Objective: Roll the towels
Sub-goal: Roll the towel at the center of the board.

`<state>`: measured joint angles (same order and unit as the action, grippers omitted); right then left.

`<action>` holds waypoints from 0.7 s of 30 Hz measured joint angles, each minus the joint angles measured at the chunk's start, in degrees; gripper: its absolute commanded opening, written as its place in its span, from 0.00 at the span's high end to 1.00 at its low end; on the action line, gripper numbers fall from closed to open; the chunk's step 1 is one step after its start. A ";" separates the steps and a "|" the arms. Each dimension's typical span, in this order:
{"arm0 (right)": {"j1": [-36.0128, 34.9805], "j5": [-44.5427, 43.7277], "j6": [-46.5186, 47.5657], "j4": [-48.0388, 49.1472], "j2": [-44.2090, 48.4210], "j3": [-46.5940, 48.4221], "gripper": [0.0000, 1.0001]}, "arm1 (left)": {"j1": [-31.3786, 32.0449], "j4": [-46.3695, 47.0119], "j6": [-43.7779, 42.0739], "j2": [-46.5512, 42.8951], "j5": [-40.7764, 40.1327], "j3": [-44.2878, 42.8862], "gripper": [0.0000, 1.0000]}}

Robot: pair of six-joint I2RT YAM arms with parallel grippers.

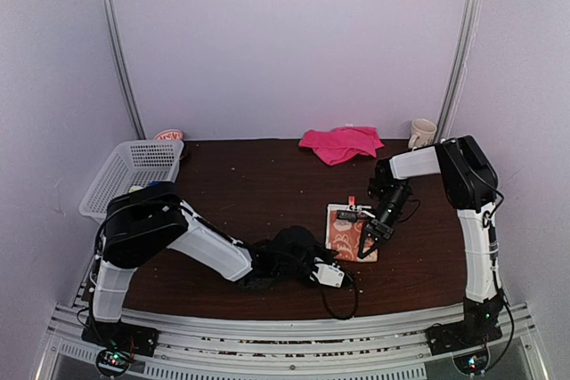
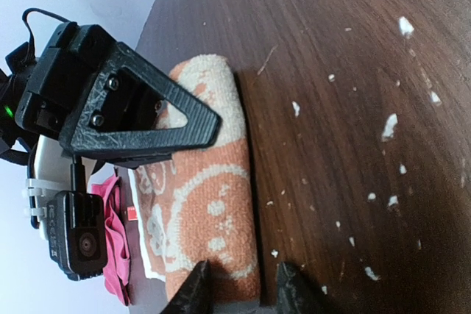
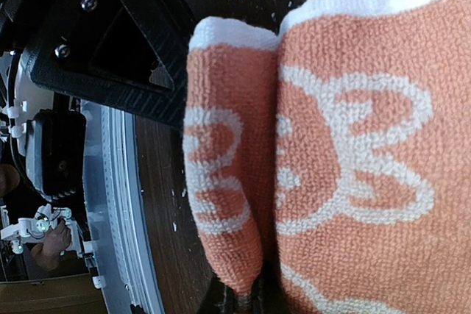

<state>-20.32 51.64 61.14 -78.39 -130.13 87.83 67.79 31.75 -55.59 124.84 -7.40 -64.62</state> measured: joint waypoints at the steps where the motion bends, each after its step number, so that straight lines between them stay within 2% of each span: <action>1: 0.00 0.00 0.02 -0.02 -0.07 -0.04 1.00 | 0.02 0.02 0.00 0.00 -0.09 0.00 0.71; 9: -0.61 0.22 0.59 -0.17 -0.07 -0.68 1.00 | 0.02 -0.07 -0.11 0.33 0.02 0.11 0.83; 11: -0.74 0.20 0.63 -0.26 -0.07 -0.72 1.00 | 0.02 -0.07 -0.26 0.42 -0.02 0.11 0.89; 13: -0.81 0.17 0.63 -0.28 -0.07 -0.72 0.99 | 0.02 -0.11 -0.26 0.55 -0.11 0.11 1.00; 16: -0.83 0.17 0.63 -0.31 -0.07 -0.72 0.95 | 0.04 -0.15 -0.17 0.96 -0.24 0.09 1.00; 21: -0.83 0.15 0.66 -0.33 -0.04 -0.72 0.81 | 0.02 -0.79 0.35 1.16 -0.33 -0.57 1.00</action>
<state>-21.15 51.79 61.80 -78.72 -130.17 87.11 67.81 30.96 -55.24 125.99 -7.73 -65.19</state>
